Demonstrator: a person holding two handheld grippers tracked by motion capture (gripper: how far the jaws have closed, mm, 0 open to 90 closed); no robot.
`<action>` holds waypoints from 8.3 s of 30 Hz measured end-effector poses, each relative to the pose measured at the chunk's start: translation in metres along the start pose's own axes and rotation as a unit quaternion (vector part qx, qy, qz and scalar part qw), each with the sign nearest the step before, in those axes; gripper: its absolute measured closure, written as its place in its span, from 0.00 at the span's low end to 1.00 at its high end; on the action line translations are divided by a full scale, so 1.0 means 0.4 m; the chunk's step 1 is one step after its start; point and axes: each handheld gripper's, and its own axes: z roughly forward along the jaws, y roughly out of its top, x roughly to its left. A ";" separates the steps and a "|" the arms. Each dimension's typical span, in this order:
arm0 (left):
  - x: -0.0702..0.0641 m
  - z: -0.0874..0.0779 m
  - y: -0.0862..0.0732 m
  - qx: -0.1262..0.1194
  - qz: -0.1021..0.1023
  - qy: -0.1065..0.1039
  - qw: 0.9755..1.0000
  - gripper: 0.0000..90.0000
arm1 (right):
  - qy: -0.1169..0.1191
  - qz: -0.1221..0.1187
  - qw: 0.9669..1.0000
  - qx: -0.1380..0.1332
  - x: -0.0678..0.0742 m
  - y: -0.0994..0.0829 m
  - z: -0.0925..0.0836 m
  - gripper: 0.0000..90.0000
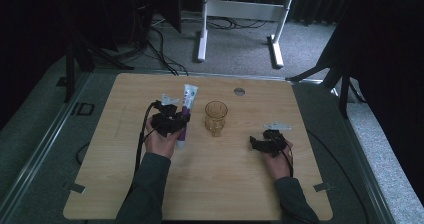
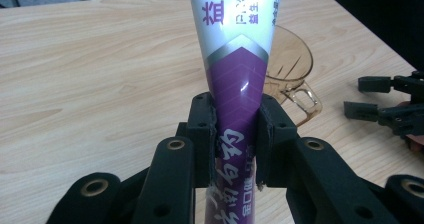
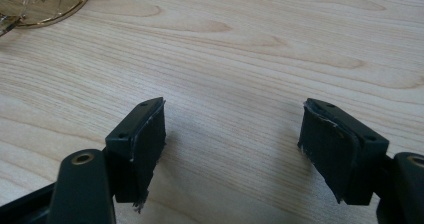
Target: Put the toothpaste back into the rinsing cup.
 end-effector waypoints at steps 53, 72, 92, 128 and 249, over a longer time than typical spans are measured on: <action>0.023 -0.010 0.041 -0.066 -0.003 -0.023 0.998 0.80 | 0.000 0.000 1.000 0.000 0.000 0.000 0.000 0.29; 0.021 -0.007 0.058 -0.107 -0.019 -0.033 0.994 0.80 | 0.000 -0.001 1.000 0.000 0.000 0.001 0.001 0.29; 0.012 -0.005 0.083 -0.120 -0.012 -0.022 0.992 0.80 | 0.000 0.000 1.000 0.000 0.000 0.001 0.001 0.29; -0.031 0.031 0.116 -0.138 0.004 -0.027 0.990 0.80 | 0.002 -0.002 1.000 0.000 -0.001 0.005 0.005 0.29; -0.078 0.213 0.176 -0.114 -0.033 -0.051 0.992 0.79 | 0.003 -0.004 1.000 -0.001 -0.001 0.006 0.007 0.29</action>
